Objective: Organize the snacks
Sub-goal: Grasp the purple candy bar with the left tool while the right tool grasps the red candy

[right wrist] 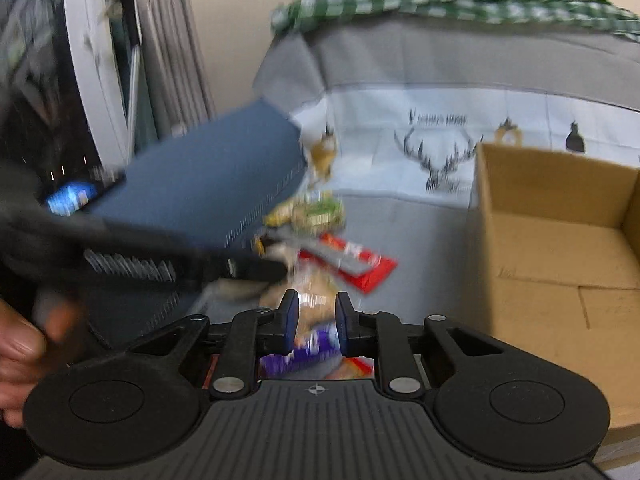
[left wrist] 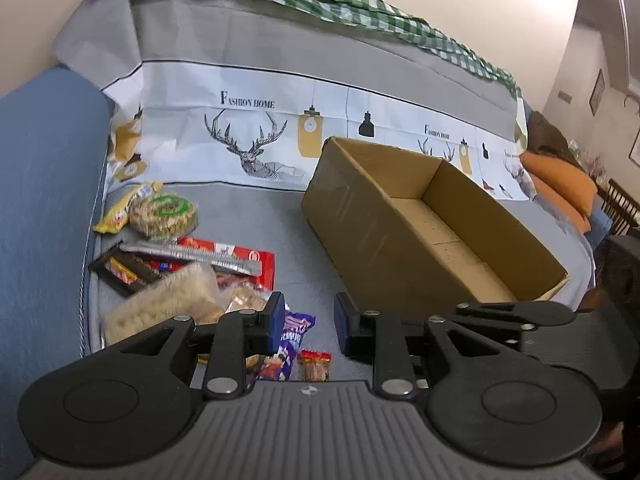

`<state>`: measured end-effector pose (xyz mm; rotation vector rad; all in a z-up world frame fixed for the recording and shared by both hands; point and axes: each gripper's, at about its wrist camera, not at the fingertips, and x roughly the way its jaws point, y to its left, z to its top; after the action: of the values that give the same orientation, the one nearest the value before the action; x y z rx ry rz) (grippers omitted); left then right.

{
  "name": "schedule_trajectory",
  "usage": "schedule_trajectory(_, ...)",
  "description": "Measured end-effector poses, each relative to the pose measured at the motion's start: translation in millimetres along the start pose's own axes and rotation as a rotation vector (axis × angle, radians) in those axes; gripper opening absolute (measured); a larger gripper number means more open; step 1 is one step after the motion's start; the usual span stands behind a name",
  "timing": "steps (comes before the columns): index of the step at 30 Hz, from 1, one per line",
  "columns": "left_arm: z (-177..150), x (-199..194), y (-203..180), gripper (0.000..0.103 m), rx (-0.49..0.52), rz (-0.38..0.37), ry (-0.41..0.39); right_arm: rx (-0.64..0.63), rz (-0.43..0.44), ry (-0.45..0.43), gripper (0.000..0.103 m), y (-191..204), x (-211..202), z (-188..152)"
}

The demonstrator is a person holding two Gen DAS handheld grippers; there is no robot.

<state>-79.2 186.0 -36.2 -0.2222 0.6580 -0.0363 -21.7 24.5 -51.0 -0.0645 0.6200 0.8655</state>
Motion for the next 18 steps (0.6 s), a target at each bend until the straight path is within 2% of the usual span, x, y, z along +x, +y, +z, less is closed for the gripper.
schedule_trajectory(3, 1.9, 11.7, 10.5, 0.028, -0.047, 0.003, 0.036, -0.011, -0.029, 0.046, 0.021, 3.9, 18.6, -5.9)
schedule_trajectory(6, 1.3, 15.3, 11.3, 0.028, -0.032, -0.011, 0.043, -0.01, -0.053, 0.093, 0.024, 2.2, 34.9, -13.9)
schedule_trajectory(8, 2.8, 18.5, 14.1, 0.028, -0.042, -0.025, 0.044, -0.005, -0.084, 0.135, 0.032, -2.0, 43.5, -19.5)
schedule_trajectory(11, 3.6, 22.2, 19.4, 0.029, -0.077, -0.038, 0.053, 0.027, -0.081, 0.183, 0.043, -9.2, 54.0, -29.0)
schedule_trajectory(13, 4.6, 23.4, 21.1, 0.029, -0.098, -0.043, 0.055, 0.03, -0.1, 0.224, 0.043, -10.4, 61.7, -35.9)
schedule_trajectory(18, 6.2, 27.8, 16.2, 0.033, -0.087, -0.037, 0.075, -0.018, -0.101, 0.222, 0.048, -14.2, 71.0, -46.4)
